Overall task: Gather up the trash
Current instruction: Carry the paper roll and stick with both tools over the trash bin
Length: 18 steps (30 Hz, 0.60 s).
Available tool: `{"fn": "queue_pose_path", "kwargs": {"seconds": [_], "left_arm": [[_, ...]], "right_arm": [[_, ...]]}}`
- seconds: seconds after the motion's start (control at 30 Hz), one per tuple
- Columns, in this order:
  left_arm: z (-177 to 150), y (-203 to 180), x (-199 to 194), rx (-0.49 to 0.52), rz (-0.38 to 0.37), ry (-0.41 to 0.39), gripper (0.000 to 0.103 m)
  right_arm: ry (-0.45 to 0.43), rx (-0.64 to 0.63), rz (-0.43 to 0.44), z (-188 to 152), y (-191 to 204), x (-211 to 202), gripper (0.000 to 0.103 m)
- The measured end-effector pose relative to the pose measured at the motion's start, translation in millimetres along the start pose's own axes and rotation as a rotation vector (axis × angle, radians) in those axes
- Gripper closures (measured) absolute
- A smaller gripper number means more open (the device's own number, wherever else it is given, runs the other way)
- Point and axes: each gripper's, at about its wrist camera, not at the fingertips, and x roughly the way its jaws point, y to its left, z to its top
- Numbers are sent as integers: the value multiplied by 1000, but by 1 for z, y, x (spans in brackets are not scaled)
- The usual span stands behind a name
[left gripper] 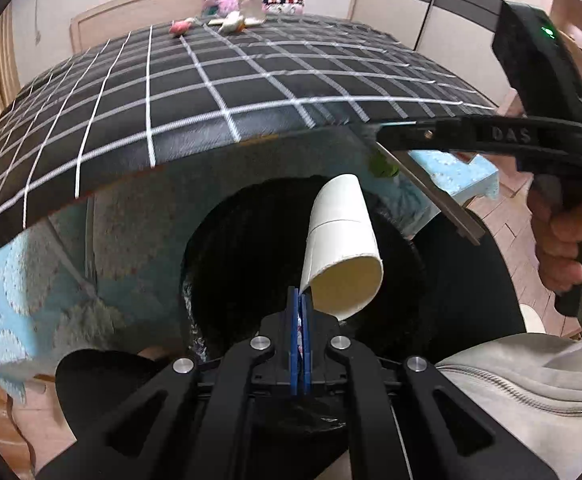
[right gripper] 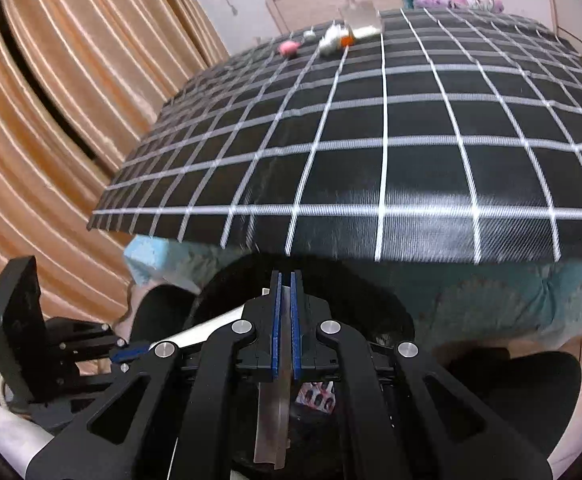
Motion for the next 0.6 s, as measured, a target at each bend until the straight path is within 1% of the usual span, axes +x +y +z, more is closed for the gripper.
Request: {"fn": "queue_pose_path", "kwargs": {"seconds": [0.17, 0.37, 0.47, 0.6], "left_arm": [[-12, 10, 27, -29, 6, 80, 102], [-19, 14, 49, -41, 0, 137, 102], [-23, 15, 62, -46, -4, 183, 102], [-26, 15, 71, -46, -4, 212, 102]], "right_arm": [[32, 4, -32, -12, -3, 18, 98], [81, 34, -50, -32, -10, 47, 98], [106, 52, -58, -38, -17, 62, 98], [133, 77, -58, -43, -20, 73, 98]]}}
